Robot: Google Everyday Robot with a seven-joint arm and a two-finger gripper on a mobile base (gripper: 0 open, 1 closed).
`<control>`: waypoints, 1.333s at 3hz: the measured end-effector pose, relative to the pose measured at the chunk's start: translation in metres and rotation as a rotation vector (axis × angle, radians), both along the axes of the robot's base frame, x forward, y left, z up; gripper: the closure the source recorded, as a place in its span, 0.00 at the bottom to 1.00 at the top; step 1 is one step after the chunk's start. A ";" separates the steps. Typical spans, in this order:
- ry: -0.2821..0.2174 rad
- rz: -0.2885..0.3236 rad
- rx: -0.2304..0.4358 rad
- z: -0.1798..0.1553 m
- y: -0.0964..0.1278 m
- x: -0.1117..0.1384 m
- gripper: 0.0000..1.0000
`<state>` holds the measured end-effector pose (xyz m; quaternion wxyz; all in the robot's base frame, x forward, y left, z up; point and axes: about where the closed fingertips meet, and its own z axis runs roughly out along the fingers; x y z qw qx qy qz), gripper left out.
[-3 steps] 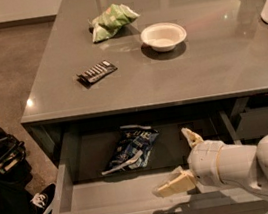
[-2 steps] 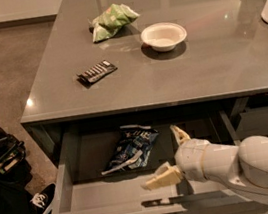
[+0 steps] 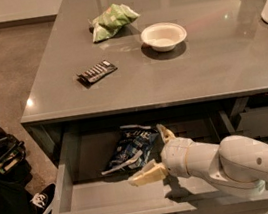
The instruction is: Pick blue chip bag from top drawer and place on counter
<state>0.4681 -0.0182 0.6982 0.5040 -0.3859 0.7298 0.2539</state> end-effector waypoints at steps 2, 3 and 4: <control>-0.052 -0.015 -0.030 -0.013 0.018 0.014 0.00; -0.084 0.004 -0.059 -0.025 0.029 0.029 0.00; -0.102 0.031 -0.092 -0.039 0.039 0.039 0.00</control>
Offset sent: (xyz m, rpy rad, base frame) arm 0.0348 0.0353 -0.0313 -0.0483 -0.1062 -0.0234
